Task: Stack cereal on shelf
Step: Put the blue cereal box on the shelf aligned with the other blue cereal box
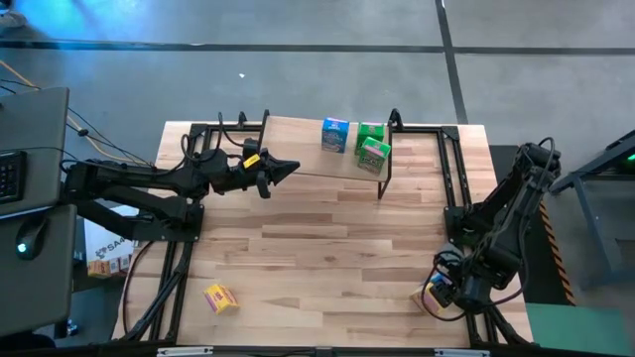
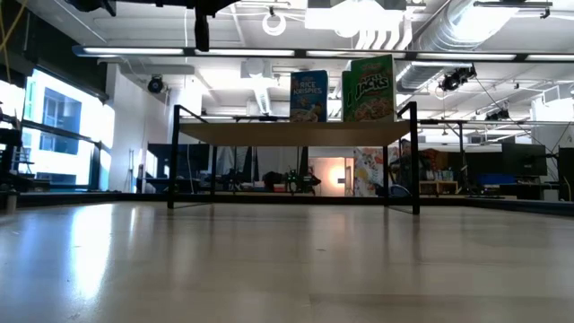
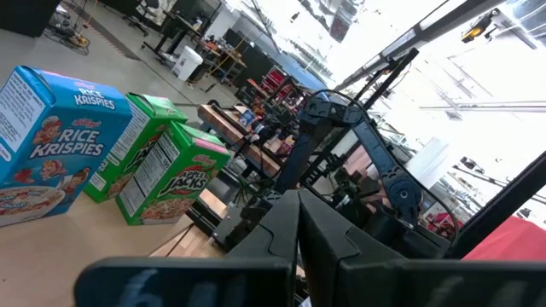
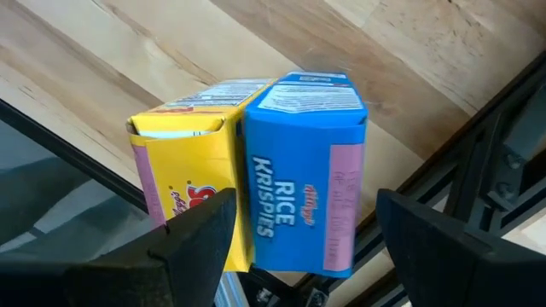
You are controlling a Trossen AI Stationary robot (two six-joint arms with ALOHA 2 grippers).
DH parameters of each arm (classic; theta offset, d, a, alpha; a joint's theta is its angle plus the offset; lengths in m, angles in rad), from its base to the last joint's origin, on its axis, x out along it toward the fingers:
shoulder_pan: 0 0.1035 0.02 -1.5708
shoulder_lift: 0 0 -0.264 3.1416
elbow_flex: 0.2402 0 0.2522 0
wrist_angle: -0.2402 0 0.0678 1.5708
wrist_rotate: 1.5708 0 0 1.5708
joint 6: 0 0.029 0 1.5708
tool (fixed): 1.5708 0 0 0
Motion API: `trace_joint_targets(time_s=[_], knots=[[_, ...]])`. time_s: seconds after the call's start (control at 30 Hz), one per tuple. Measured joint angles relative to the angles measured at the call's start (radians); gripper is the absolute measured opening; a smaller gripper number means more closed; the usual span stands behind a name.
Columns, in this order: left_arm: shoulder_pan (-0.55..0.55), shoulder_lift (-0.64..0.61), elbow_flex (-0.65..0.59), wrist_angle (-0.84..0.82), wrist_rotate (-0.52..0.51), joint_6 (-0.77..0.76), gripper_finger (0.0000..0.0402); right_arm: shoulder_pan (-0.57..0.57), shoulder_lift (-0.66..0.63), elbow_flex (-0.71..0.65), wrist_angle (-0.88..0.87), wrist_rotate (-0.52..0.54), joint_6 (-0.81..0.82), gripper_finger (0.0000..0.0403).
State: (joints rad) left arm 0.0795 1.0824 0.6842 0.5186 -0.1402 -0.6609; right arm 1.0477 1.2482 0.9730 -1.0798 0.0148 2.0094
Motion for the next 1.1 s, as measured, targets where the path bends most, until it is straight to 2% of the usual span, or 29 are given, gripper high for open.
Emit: trace_joint_targets(time_s=[0.4,1.1], knots=[[0.000,0.000,0.000,0.001,0.000,0.003,0.0000,0.000,0.019,0.002,-0.012,-0.005,0.059,0.0282],[0.000,0.000,0.000,0.001,0.008,-0.001,0.0000,0.000,-0.032,-0.001,-0.053,-0.004,-0.015,0.0282]])
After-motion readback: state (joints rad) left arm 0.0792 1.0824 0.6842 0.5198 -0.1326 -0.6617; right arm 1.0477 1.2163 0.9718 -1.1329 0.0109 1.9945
